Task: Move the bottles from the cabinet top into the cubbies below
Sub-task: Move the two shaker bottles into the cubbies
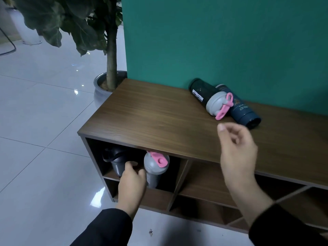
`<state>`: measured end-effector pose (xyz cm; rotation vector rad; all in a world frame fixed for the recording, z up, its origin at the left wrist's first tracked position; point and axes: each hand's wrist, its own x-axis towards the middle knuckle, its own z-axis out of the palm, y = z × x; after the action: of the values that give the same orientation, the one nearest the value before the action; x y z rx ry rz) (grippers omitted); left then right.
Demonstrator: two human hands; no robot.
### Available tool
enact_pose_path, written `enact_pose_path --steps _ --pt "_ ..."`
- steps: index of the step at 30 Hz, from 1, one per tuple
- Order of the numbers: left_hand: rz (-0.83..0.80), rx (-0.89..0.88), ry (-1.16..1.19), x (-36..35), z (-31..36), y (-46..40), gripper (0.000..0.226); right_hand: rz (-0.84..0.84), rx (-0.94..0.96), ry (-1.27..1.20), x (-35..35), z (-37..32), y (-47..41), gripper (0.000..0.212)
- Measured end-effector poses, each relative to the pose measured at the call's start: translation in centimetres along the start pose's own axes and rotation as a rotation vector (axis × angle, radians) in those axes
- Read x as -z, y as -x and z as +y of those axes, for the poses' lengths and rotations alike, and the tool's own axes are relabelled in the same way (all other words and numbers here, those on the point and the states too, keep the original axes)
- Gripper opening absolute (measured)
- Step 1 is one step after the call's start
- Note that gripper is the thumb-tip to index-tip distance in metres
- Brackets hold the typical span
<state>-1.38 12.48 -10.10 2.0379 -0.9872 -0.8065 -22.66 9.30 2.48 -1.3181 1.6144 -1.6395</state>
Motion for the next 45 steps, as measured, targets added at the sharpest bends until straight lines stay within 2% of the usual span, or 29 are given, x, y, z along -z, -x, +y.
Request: enact_pose_path --steps 3,5,8,11,17,24,28,32,36,40,45 --pt "0.028 -0.047 0.004 0.3 0.8 0.6 0.013 0.027 -0.282 -0.065 -1.4 1.3 -5.4 0.068" --pt "0.038 -0.089 0.019 0.3 1.1 0.8 0.013 -0.003 -0.378 -0.046 -2.4 2.0 -7.5 0.087" --pt "0.044 -0.128 0.010 0.1 1.3 0.7 0.032 0.012 -0.394 -0.023 -4.3 2.3 -9.7 0.082" --pt "0.045 -0.126 -0.019 -0.1 1.6 0.5 0.039 0.065 -0.432 -0.053 -6.3 2.4 -11.5 0.074" --pt "0.027 -0.111 -0.041 -0.2 1.9 0.1 0.041 0.176 -0.505 -0.005 -9.2 2.9 -14.4 0.100" --pt "0.026 -0.120 -0.054 -0.4 1.8 -0.1 0.034 0.179 -0.557 0.136 -9.8 3.1 -15.4 0.110" --pt "0.022 -0.139 -0.058 -0.5 2.0 0.0 0.032 0.111 -0.472 0.174 -9.5 2.8 -14.5 0.102" --pt "0.031 -0.158 -0.067 -0.4 2.2 0.3 0.032 0.110 -0.314 0.128 -8.5 2.4 -12.4 0.087" --pt "0.032 -0.212 -0.073 0.3 2.1 1.1 0.043 0.075 -0.090 0.094 -6.0 1.2 -9.6 0.078" --pt "0.093 -0.409 -0.008 1.3 2.2 2.7 0.054 -0.074 0.102 0.059 0.2 -2.1 -4.8 0.076" --pt "0.121 -0.671 0.109 0.9 2.2 6.7 0.052 -0.260 0.168 0.024 10.4 -5.7 3.3 0.088"
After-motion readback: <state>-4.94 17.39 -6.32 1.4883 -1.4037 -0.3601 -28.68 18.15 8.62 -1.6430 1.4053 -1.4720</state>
